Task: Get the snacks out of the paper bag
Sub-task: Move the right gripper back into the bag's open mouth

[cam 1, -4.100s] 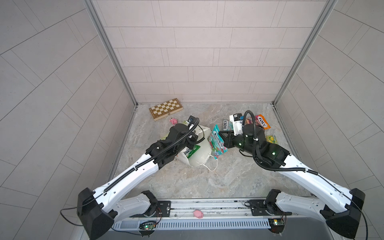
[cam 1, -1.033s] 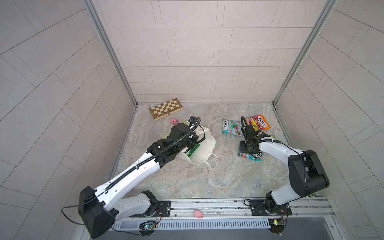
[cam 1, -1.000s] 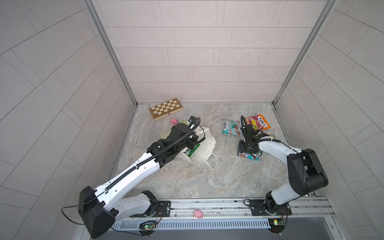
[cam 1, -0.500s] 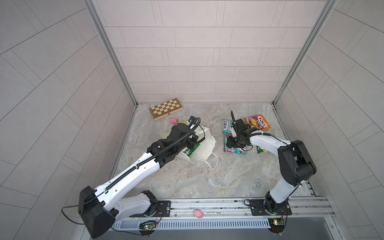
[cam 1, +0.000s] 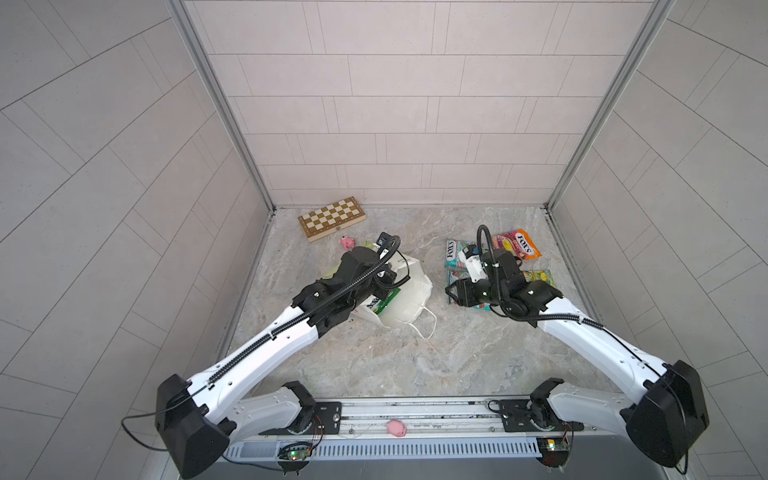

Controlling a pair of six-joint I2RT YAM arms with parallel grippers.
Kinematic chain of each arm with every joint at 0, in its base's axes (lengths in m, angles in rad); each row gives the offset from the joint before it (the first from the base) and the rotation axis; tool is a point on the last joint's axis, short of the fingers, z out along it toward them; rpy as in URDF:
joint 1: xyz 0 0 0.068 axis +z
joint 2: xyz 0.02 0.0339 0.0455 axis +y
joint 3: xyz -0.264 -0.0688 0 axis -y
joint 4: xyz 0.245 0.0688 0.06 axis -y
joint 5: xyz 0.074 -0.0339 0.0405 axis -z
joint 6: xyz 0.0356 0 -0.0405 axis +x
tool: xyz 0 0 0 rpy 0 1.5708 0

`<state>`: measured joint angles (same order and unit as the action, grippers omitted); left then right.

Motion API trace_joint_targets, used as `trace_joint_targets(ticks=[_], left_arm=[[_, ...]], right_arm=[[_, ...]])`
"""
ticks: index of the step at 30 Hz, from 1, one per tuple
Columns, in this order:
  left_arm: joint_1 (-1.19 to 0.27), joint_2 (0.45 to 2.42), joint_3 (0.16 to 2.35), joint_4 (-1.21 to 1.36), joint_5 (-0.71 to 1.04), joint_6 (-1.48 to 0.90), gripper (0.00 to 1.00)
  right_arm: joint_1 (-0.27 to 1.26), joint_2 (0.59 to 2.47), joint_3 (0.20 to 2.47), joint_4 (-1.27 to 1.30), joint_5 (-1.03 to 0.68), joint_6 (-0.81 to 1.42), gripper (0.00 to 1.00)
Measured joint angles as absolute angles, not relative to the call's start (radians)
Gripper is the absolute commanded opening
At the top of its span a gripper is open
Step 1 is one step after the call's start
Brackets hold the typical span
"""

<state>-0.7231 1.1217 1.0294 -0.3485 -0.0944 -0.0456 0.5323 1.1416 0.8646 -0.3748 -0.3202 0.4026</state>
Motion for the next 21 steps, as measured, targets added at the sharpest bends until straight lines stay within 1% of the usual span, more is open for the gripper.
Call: trace_joint_targets(ticks=[4, 7, 14, 21], left_arm=[[-0.723, 1.103, 1.029, -0.34, -0.086, -0.046, 0.0], [-0.723, 1.099, 1.029, -0.329, -0.086, -0.05, 0.0], [-0.723, 1.099, 1.029, -0.319, -0.094, -0.074, 0.0], [-0.723, 1.1, 1.029, -0.318, -0.105, -0.098, 0.0]], right_arm=[[0.633, 1.113, 0.819, -0.285, -0.334, 0.453, 0.56], [0.709, 1.14, 0.807, -0.22, -0.336, 0.481, 0.53], [0.84, 1.309, 0.83, -0.112, -0.357, 0.504, 0.49], [0.883, 1.468, 0.884, -0.035, -0.356, 0.576, 0.46]])
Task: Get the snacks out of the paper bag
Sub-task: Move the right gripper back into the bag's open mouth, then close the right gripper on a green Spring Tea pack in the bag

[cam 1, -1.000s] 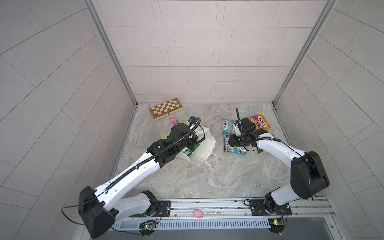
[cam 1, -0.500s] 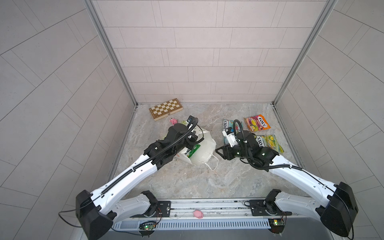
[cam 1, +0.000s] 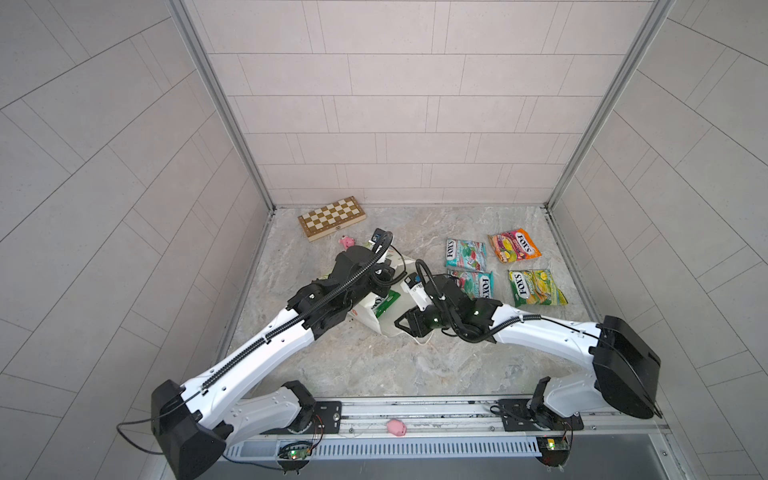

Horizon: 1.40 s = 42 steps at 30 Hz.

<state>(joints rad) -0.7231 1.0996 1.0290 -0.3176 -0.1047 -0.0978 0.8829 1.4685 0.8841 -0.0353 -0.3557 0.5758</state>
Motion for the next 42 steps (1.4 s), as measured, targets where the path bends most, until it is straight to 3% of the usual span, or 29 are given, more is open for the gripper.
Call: trace_joint_targets(ticks=[8, 22, 42], left_arm=[[-0.723, 1.1, 1.029, -0.311, -0.11, -0.101, 0.0], [-0.723, 1.1, 1.029, -0.31, -0.109, -0.101, 0.0], [-0.723, 1.103, 1.029, -0.308, -0.083, -0.089, 0.0]], right_arm=[[0.897, 1.626, 0.999, 0.054, -0.271, 0.752, 0.46], [0.899, 1.742, 1.061, 0.154, -0.099, 1.089, 0.52], [0.863, 1.906, 1.167, 0.253, -0.064, 1.192, 0.51]])
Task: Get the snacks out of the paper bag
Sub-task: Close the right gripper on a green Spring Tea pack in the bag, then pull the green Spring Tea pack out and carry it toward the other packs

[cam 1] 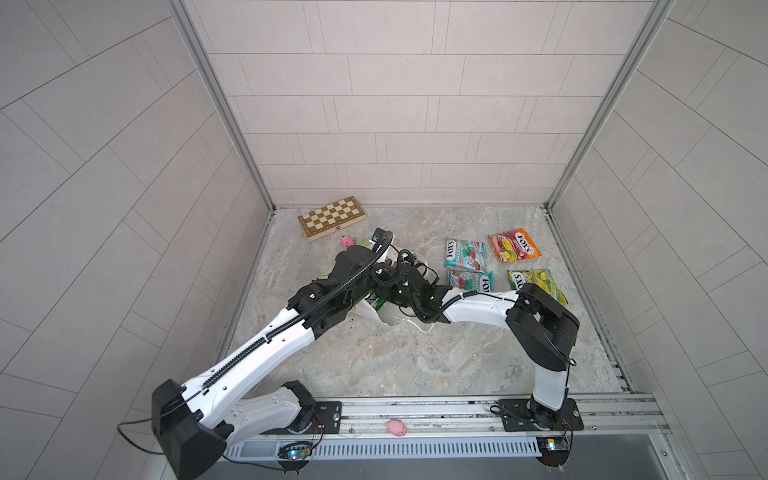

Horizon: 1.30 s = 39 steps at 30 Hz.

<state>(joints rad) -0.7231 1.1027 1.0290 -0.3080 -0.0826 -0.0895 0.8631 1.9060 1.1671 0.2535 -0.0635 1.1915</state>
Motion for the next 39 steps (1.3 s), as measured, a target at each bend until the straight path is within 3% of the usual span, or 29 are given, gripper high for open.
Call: trace_joint_targets(ticks=[8, 10, 15, 22, 39], left_arm=[[-0.722, 1.105, 1.029, -0.304, -0.073, -0.085, 0.0], [-0.722, 1.105, 1.029, -0.304, -0.073, -0.084, 0.0], [-0.722, 1.105, 1.029, -0.304, -0.075, -0.078, 0.0], [-0.722, 1.109, 1.029, -0.306, -0.111, -0.078, 0.0], [-0.723, 1.122, 1.029, -0.32, -0.178, -0.071, 0.0]], right_arm=[[0.852, 1.992, 1.234, 0.315, -0.11, 1.2, 0.45], [0.852, 2.012, 1.248, 0.326, -0.113, 1.204, 0.36], [0.85, 2.037, 1.257, 0.36, -0.133, 1.194, 0.01], [0.843, 2.02, 1.239, 0.362, -0.166, 1.118, 0.0], [0.831, 1.717, 1.031, 0.216, -0.176, 0.923, 0.0]])
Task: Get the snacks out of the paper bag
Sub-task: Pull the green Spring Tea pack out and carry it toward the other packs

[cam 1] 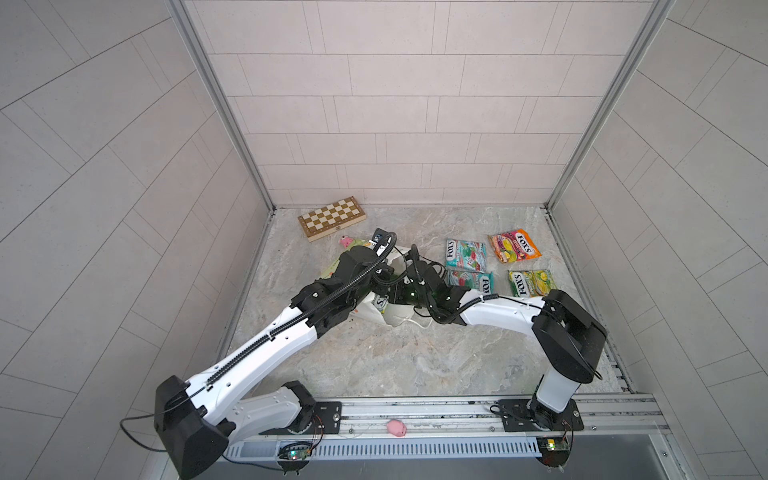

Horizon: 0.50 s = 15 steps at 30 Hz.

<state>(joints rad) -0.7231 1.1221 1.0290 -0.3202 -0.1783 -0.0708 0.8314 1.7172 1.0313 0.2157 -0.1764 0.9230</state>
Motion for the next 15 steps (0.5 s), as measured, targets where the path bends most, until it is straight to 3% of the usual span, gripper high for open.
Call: trace_joint_targets(ticks=[8, 15], left_arm=[[-0.723, 1.123, 1.029, -0.32, -0.186, -0.071, 0.0], [-0.723, 1.125, 1.029, -0.323, -0.211, -0.072, 0.0]], right_arm=[[0.811, 1.595, 0.984, 0.105, -0.171, 0.855, 0.0], [0.8, 1.376, 0.942, -0.006, -0.157, 0.736, 0.0]])
